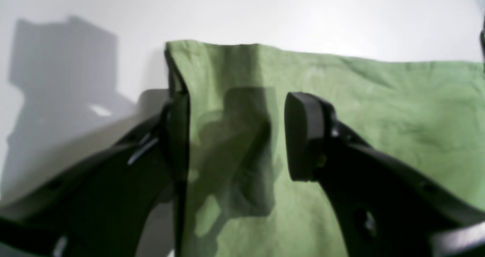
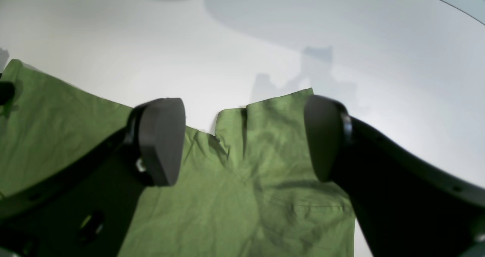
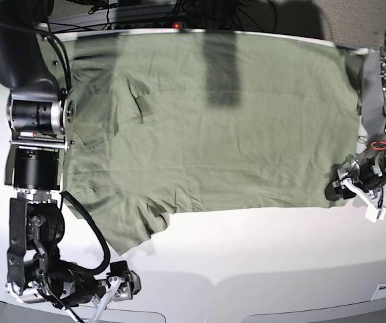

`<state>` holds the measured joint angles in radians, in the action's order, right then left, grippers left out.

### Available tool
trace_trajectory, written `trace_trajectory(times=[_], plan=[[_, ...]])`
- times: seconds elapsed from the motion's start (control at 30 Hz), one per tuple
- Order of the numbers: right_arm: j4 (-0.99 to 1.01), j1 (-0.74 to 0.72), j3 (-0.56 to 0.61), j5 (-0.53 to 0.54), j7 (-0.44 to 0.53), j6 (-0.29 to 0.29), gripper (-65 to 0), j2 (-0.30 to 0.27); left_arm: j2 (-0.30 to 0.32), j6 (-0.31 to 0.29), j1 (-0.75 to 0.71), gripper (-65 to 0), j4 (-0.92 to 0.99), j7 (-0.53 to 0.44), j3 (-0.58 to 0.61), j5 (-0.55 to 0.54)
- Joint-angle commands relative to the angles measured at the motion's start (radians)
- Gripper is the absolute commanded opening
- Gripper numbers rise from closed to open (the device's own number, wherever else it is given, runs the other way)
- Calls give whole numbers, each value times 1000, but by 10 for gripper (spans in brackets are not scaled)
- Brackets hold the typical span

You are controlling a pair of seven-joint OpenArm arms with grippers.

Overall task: Fold the T-shirt properly
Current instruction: 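Close the left gripper on the shirt's hem corner, then lower the right gripper onto the other hem corner and pinch it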

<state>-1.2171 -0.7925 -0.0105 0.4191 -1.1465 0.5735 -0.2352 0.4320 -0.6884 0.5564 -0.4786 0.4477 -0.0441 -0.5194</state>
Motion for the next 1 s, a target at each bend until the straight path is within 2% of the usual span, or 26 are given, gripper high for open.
trace_trajectory(times=[0.0, 0.1, 0.23, 0.33, 0.53, 0.6, 0.73, 0.97], plan=[[-15, -40, -3, 9, 14, 2, -175, -6, 14, -10, 26, -308, -12, -19, -2, -24], [-15, -40, -3, 9, 12, 2, -175, -6, 14, -10, 26, -335, -12, -10, -2, -23], [-15, -41, -3, 9, 11, 2, -175, -6, 14, -10, 26, -436, -12, -13, -2, -23], [-15, -40, -3, 9, 6, 2, -175, -6, 14, -10, 26, -485, -12, -55, -2, -23], [-15, -40, -3, 8, -8, 2, -175, -6, 14, -10, 26, -497, -12, -65, -2, -2], [-15, -41, -3, 8, -34, 2, -175, -6, 14, -10, 26, -518, -12, -65, -2, -2], [-15, -41, -3, 8, -78, 2, -175, -6, 14, -10, 26, -644, -12, -97, -2, -5], [-15, -41, -3, 8, -69, 2, -175, -6, 14, -10, 26, -650, -12, -109, -2, -5]])
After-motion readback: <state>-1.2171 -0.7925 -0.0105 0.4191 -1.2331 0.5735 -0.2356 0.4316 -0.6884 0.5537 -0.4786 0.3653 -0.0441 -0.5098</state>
